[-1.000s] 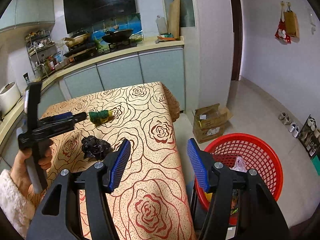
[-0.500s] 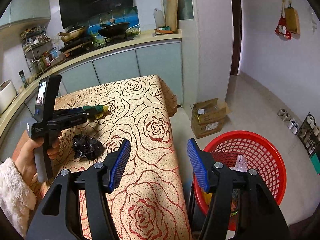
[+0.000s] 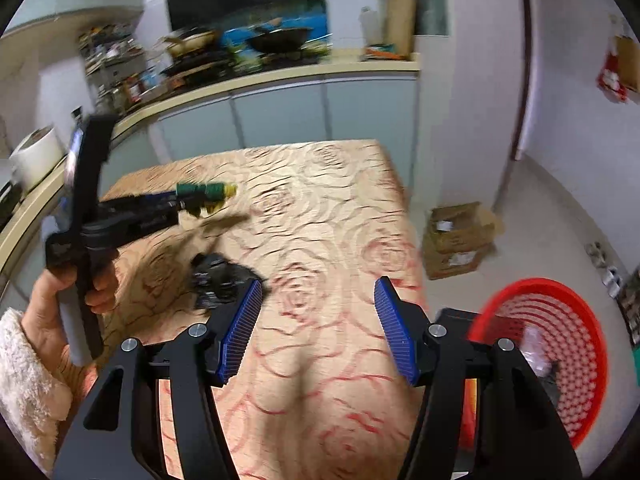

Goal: Collect trash
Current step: 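Grasp the second black plastic bag with the right tool and lift it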

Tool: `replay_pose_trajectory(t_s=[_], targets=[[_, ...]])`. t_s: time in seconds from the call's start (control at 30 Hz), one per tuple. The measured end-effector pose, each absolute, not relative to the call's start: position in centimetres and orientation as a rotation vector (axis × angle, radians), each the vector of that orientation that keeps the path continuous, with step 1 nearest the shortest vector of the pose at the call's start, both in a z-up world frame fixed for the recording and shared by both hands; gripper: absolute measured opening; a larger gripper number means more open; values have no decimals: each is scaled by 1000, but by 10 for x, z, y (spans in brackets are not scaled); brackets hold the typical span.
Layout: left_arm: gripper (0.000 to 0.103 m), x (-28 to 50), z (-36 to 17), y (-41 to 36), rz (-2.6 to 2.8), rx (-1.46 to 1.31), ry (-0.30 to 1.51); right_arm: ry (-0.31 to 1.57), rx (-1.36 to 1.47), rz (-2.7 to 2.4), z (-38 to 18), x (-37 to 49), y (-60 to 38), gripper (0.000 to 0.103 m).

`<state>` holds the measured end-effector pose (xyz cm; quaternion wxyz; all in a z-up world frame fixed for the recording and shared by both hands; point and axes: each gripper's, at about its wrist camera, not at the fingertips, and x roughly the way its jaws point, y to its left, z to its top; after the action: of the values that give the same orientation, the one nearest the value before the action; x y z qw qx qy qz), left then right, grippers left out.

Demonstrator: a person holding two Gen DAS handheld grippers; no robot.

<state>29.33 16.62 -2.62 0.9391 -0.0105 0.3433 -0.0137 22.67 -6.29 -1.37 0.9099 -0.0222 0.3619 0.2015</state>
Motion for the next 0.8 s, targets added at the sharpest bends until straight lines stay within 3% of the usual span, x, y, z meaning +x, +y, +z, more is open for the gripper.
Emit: replay_pose_trajectory(t_s=[0.33, 0.8], targets=[[30, 228, -7, 202, 125, -35, 636, 776, -131, 520, -31, 242, 6, 57], [30, 195, 3, 220, 211, -72, 602, 864, -207, 571, -61, 258, 48, 57]])
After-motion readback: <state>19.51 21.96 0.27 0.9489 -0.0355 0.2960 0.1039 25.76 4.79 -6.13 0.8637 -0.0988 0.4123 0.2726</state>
